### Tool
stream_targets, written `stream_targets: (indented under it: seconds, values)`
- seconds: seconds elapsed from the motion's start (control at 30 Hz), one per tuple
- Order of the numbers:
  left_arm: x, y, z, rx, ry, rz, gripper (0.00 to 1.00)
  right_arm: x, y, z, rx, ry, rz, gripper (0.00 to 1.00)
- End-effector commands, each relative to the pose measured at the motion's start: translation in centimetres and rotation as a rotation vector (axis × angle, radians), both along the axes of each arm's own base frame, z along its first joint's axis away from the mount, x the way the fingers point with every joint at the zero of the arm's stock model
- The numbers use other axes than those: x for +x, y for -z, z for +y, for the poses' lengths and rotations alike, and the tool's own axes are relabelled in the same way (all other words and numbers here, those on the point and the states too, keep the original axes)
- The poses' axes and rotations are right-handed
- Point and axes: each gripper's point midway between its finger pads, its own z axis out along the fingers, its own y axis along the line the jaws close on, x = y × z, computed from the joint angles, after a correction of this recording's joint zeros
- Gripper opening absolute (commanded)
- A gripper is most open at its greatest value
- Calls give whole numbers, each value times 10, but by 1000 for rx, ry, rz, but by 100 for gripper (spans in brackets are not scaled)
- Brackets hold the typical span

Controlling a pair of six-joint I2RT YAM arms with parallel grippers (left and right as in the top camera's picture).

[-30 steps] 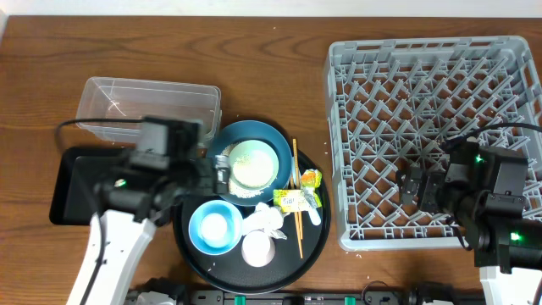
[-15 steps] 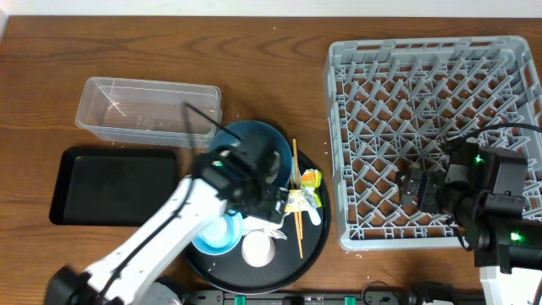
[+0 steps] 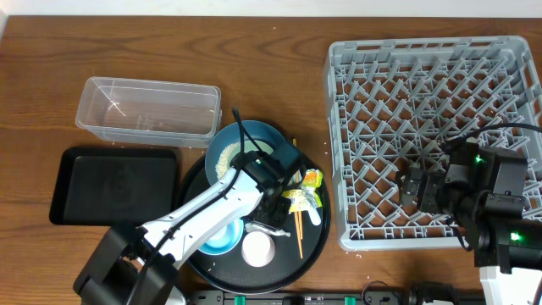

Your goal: Sort waste into correct bins and load items into the dishwasher rack

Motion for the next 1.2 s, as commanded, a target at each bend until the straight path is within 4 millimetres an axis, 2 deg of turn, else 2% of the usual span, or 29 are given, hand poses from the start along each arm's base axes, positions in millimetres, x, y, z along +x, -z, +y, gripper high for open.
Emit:
stream_targets:
  seconds: [0.0,0.03,0.2,0.43,0.63,0.8,0.87,0.97,1.13,1.17]
  values:
    - [9,-8,0,4,5,-52,14,2,-8,0,11,10,-20,99]
    - [11,-11,0,3,7,-66,6,2,-8,0,11,10,-20,99]
    - [33,-37,16,74,2,-213,6,2,-8,0,11,10,-20,99]
    - [61,-98,41,67,-74,-448,6,2,-8,0,11,10,-20,99]
    - [101,-133,97,123,-279,-640,6,2,-8,1,11,10,-19,99]
    - [156,-153,144,96,-492,-786,6,2,-8,1,11,10,-18,99]
    - [175,-156,158,69,-550,-822,6,0,-7,1,12,10,-12,99]
    - [203,-150,173,21,-586,-838,6,-2,-6,1,12,10,-1,99]
    - [231,-109,186,-31,-634,-756,7,-2,-5,1,12,10,2,99]
    - [233,-102,187,-33,-635,-739,12,-2,-5,1,12,10,2,99]
